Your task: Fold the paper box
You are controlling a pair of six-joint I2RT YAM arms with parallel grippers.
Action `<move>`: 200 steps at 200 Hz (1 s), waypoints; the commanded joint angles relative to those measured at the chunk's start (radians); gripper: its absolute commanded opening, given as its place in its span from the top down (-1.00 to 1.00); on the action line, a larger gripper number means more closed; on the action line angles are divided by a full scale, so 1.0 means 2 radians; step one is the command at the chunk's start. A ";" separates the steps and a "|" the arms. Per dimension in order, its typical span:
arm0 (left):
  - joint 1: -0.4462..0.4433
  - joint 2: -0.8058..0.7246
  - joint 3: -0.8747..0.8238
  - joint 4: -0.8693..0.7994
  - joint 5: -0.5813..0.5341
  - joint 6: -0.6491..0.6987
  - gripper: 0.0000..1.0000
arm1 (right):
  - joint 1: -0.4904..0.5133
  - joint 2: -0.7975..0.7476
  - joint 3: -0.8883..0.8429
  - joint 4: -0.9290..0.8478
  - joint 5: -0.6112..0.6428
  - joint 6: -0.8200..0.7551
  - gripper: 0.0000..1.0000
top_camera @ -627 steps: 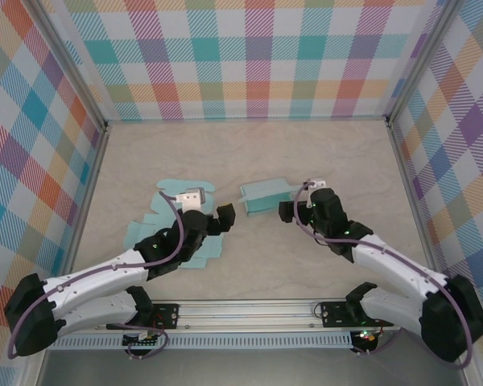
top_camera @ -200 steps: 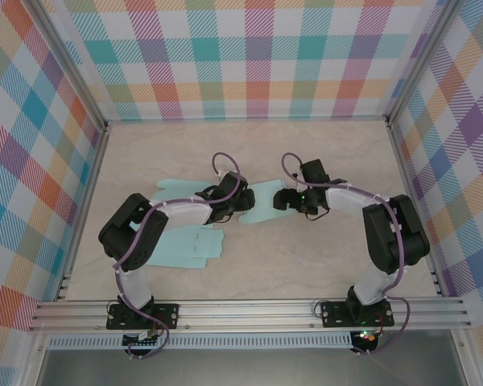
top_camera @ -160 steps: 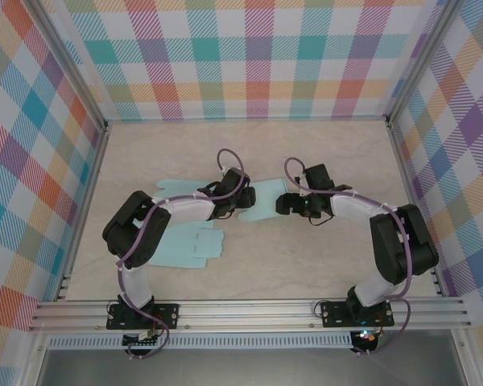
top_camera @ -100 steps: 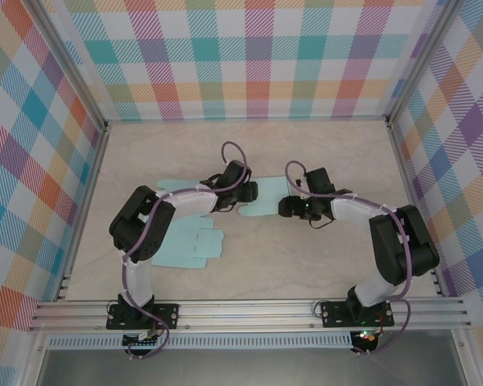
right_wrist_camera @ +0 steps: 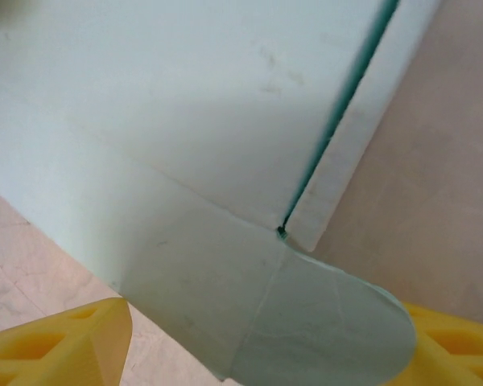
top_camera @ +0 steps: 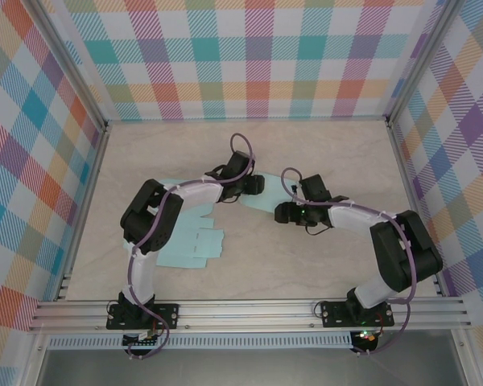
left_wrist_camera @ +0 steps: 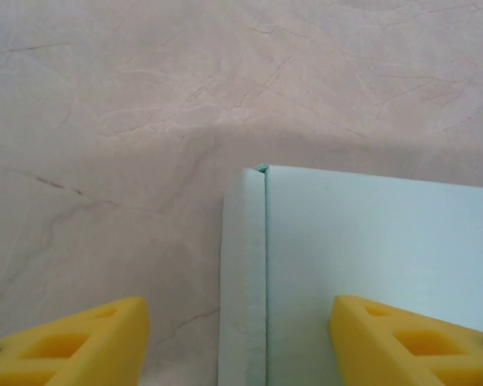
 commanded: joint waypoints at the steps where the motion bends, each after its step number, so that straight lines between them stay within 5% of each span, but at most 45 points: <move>1: 0.008 0.018 0.007 -0.057 0.040 0.032 -0.23 | 0.012 -0.019 -0.009 0.009 0.009 0.027 -0.47; 31: 0.022 -0.024 0.011 -0.074 0.038 0.037 -0.32 | 0.022 -0.076 -0.014 -0.037 0.045 0.024 -0.47; 65: 0.025 -0.129 -0.037 -0.065 0.029 0.027 -0.71 | 0.039 -0.178 -0.029 -0.087 0.093 -0.010 -0.45; 104: 0.025 -0.281 -0.142 -0.031 -0.045 -0.017 -1.00 | 0.095 -0.240 -0.021 -0.124 0.169 -0.084 -0.42; 166: 0.024 -0.491 -0.295 -0.044 -0.204 -0.099 -1.00 | 0.235 -0.102 0.061 -0.115 0.376 -0.182 -0.51; 200: 0.025 -0.569 -0.343 -0.094 -0.268 -0.137 -1.00 | 0.253 -0.020 0.098 -0.084 0.400 -0.229 -0.54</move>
